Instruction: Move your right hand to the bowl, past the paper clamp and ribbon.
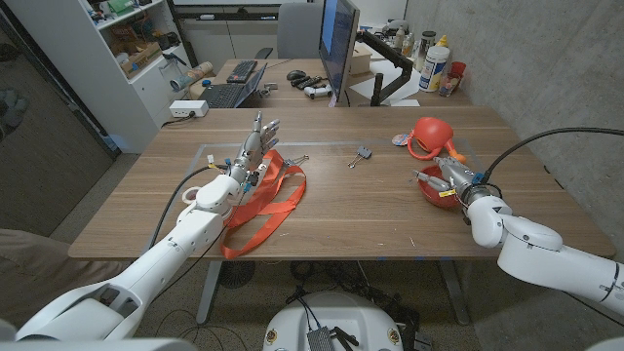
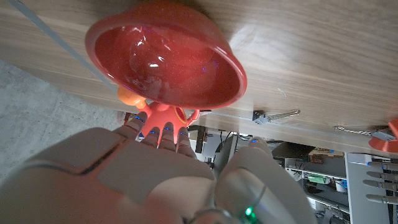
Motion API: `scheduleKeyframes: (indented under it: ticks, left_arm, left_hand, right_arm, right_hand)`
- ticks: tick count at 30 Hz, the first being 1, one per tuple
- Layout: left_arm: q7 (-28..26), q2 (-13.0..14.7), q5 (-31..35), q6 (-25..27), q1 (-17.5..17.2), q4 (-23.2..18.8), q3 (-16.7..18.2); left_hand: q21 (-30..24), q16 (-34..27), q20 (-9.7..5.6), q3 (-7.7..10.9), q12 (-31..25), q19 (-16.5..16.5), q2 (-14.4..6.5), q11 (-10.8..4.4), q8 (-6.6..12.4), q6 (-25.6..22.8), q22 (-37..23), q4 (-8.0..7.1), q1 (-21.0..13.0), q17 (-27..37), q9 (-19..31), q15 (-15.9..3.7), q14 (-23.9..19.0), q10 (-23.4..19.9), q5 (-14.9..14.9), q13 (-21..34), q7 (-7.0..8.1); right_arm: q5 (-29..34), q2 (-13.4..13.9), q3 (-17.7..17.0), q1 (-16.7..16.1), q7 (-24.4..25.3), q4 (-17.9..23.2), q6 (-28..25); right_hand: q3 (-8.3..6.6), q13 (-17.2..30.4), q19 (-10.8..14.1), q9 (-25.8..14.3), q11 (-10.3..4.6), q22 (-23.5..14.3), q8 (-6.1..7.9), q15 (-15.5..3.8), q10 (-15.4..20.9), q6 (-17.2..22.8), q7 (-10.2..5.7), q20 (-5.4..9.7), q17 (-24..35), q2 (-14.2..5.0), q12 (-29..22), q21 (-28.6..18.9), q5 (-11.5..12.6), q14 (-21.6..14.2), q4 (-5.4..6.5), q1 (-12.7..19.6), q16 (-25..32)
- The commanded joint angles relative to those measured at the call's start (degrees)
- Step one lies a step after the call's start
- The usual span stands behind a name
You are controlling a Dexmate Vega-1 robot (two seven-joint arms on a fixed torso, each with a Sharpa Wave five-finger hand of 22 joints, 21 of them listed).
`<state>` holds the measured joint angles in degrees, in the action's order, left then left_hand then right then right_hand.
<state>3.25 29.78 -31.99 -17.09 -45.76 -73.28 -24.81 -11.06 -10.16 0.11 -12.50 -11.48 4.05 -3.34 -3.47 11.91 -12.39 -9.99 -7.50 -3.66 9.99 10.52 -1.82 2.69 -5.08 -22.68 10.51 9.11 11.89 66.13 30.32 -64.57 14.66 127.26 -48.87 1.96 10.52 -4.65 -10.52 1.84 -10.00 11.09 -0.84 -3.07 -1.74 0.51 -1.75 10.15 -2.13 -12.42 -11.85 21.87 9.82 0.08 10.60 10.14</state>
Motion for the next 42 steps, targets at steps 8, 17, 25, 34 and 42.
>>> scheduleKeyframes:
  ticks: [8,17,25,34,42]
  left_arm:
    - [-0.1,0.4,0.2,-0.2,-0.8,-0.9,0.1]
    - [0.1,0.7,0.3,-0.3,-0.9,-1.1,0.0]
    - [0.2,0.7,0.1,-0.1,-1.2,-1.4,0.0]
    - [-1.4,0.5,0.5,-0.6,-2.0,-2.3,0.3]
    - [-1.6,0.4,0.8,-0.7,-1.7,-2.1,0.3]
  left_hand:
    - [0.0,-0.2,-0.01,-0.51,-0.1,-0.1,0.2,0.1,-0.29,-0.5,-0.2,0.19,-0.6,0.3,0.3,-3.06,0.6,-0.1,-0.3,0.2,0.08]
    - [0.0,-0.3,-0.01,-0.6,-0.1,-0.2,0.2,0.13,-0.32,-0.5,-0.2,0.18,-0.6,0.3,0.3,-2.99,0.6,-0.1,-0.3,0.2,0.07]
    - [0.0,-0.3,-0.04,-0.68,-0.1,-0.2,0.2,0.14,-0.32,-0.6,-0.2,0.18,-0.6,0.3,0.3,-2.99,0.7,-0.1,-0.3,0.2,0.0]
    - [-0.2,-0.4,-1.54,-0.86,-0.3,0.2,0.2,-0.01,0.0,-1.6,-0.2,0.2,-0.7,0.2,0.3,-4.35,0.5,-0.6,-0.3,0.2,-0.17]
    - [-0.2,-0.4,-2.11,-0.95,-0.3,0.2,0.2,-0.02,-0.05,-1.7,-0.2,0.22,-0.8,0.2,0.3,-4.24,0.4,-0.6,-0.3,0.2,-0.34]
  right_arm:
    - [0.5,1.2,0.1,-2.2,1.1,2.2,-2.1]
    - [1.2,1.4,0.7,-2.3,0.9,3.2,-3.4]
    - [1.3,1.6,0.7,-3.1,1.6,4.1,-4.3]
    - [0.5,1.2,0.3,-4.0,2.7,3.9,-4.1]
    - [1.4,1.3,1.3,-3.7,2.7,3.8,-4.6]
  right_hand:
    - [0.59,0.2,0.4,-0.2,-0.03,-0.1,0.34,-0.17,-0.2,0.0,0.04,-0.05,0.1,0.29,0.0,0.0,0.7,1.6,-0.03,-0.3,0.3]
    - [0.68,0.2,0.4,-0.2,0.04,-0.1,0.28,-0.01,-0.6,-0.1,0.02,-0.09,0.1,0.26,0.2,0.1,0.9,1.7,-0.08,-0.3,0.3]
    - [0.76,0.2,0.4,-0.2,0.08,-0.1,0.23,0.0,-1.4,-0.2,0.05,-0.07,0.1,0.23,0.4,0.2,1.1,1.8,-0.14,-0.3,0.3]
    - [0.83,0.2,0.4,-0.2,-0.46,-0.1,0.23,-0.06,-1.4,-0.2,-0.01,-0.14,0.1,0.2,0.4,0.3,1.3,1.7,-0.19,-0.3,0.3]
    - [0.87,0.2,0.3,-0.2,0.01,-0.1,0.2,0.08,-1.5,-0.2,-0.1,-0.16,0.1,0.12,0.4,0.4,1.5,1.8,-0.25,-0.2,0.3]
